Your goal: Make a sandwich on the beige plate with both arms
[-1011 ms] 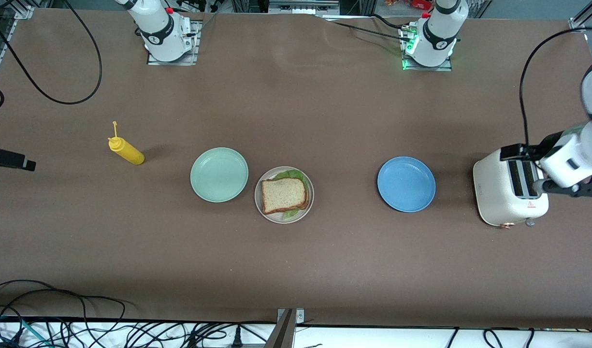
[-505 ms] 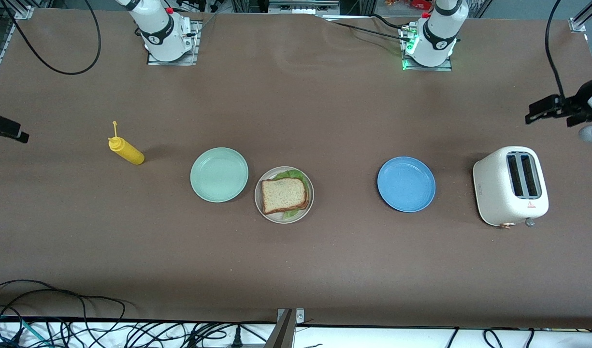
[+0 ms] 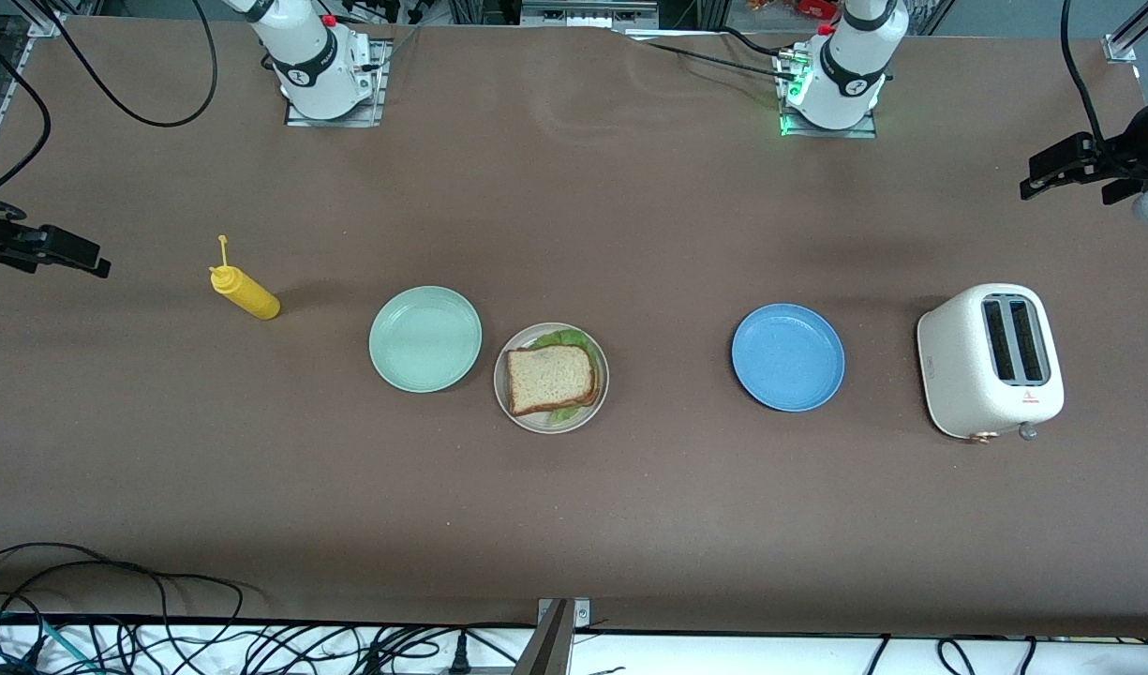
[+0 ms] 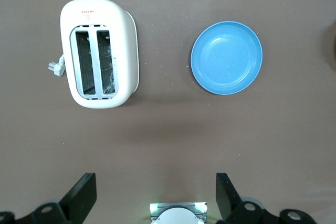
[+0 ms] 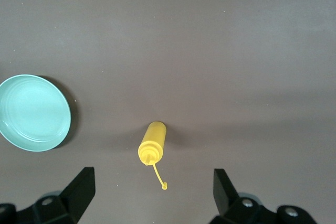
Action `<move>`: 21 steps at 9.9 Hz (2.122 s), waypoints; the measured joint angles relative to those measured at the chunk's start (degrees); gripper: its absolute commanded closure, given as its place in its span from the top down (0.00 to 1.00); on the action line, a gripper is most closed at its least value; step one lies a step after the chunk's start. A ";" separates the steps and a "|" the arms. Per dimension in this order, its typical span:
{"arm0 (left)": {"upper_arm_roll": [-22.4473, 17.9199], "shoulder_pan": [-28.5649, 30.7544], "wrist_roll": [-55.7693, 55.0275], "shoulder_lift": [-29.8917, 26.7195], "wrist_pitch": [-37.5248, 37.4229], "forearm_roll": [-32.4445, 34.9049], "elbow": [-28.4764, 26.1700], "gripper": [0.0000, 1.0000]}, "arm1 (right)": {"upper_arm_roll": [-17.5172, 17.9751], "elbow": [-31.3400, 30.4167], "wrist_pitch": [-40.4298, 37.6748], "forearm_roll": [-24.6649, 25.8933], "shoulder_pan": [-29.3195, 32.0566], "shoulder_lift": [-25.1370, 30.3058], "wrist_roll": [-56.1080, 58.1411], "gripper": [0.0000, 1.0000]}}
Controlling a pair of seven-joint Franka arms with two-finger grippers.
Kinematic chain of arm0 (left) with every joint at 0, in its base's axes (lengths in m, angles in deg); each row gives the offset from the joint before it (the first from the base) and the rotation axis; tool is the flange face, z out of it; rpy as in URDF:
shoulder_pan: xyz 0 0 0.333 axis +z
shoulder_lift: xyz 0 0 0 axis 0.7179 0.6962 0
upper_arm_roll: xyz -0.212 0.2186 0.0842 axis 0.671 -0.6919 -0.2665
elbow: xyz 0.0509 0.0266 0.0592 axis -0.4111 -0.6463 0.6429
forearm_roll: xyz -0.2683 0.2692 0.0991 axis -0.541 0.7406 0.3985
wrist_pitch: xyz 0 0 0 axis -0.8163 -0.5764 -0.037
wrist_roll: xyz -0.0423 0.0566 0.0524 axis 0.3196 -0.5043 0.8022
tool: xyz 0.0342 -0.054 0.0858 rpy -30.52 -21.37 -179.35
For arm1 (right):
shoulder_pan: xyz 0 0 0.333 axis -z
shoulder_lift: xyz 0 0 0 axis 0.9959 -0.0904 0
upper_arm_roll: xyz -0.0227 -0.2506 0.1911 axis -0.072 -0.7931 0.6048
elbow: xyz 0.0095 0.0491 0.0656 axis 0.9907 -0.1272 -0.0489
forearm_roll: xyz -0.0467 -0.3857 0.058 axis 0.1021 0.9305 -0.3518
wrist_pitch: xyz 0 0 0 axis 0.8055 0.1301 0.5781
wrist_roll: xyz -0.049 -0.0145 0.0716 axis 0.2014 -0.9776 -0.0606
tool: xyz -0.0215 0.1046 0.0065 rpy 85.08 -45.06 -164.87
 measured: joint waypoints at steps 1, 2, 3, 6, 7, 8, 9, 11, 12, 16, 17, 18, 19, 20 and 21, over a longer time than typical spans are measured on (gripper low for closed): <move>0.31 0.00 -0.76 0.22 0.00 0.00 -0.03 1.00 | 0.04 0.00 0.36 0.00 -0.12 -0.12 0.00 1.00; 0.44 0.00 -0.95 0.41 0.00 0.00 -0.04 1.00 | 0.09 0.00 0.80 0.01 -0.20 -0.18 0.02 1.00; 0.45 0.00 -0.98 0.72 0.04 0.00 -0.05 1.00 | 0.16 0.00 1.15 0.53 -0.47 -0.24 0.09 1.00; 0.54 0.03 -0.98 2.91 1.39 0.00 -0.11 1.00 | 0.22 0.47 1.94 2.42 -2.14 -0.60 -0.77 1.00; 0.66 0.03 -0.99 3.65 1.77 0.00 -0.11 1.00 | 0.19 0.93 2.11 1.90 -2.15 -0.85 -2.58 1.00; 0.88 -0.06 -1.07 4.19 2.04 0.00 -0.11 1.00 | 0.19 1.65 2.13 1.34 -2.15 -1.13 -4.44 1.00; 1.07 -0.16 -1.13 4.49 2.15 0.00 -0.11 1.00 | 0.19 2.41 2.12 1.07 -2.15 -1.43 -5.50 1.00; 1.46 -0.22 -1.13 4.55 2.26 0.00 0.07 1.00 | 0.19 4.14 2.08 0.95 -2.16 -2.02 -5.99 1.00; 1.53 -0.22 -1.13 4.56 2.34 0.00 0.35 1.00 | 0.14 4.87 1.97 0.94 -2.15 -2.06 -6.06 1.00; 1.54 -0.22 -1.13 4.81 2.37 0.00 0.88 1.00 | 0.09 6.43 -0.46 0.88 -2.15 -2.05 -6.08 1.00; 1.55 -0.22 -1.13 5.08 2.36 0.00 0.89 1.00 | 0.10 6.81 -0.73 0.88 -2.16 -2.05 -6.09 1.00; 1.55 -0.22 -1.13 5.52 2.36 0.00 0.88 1.00 | 0.06 7.16 -1.18 0.88 -2.15 -2.05 -6.11 1.00; 1.55 -0.22 -1.13 5.88 2.36 0.00 0.88 1.00 | -0.01 7.27 -1.28 0.88 -2.13 -2.05 -6.11 1.00; 1.56 -0.22 -1.13 6.07 2.36 0.00 0.88 1.00 | -0.01 7.28 -1.33 0.88 -2.14 -2.05 -6.11 1.00; 1.56 -0.22 -1.13 6.08 2.36 0.00 0.89 1.00 | -0.03 7.28 -1.36 0.88 -2.13 -2.05 -6.11 1.00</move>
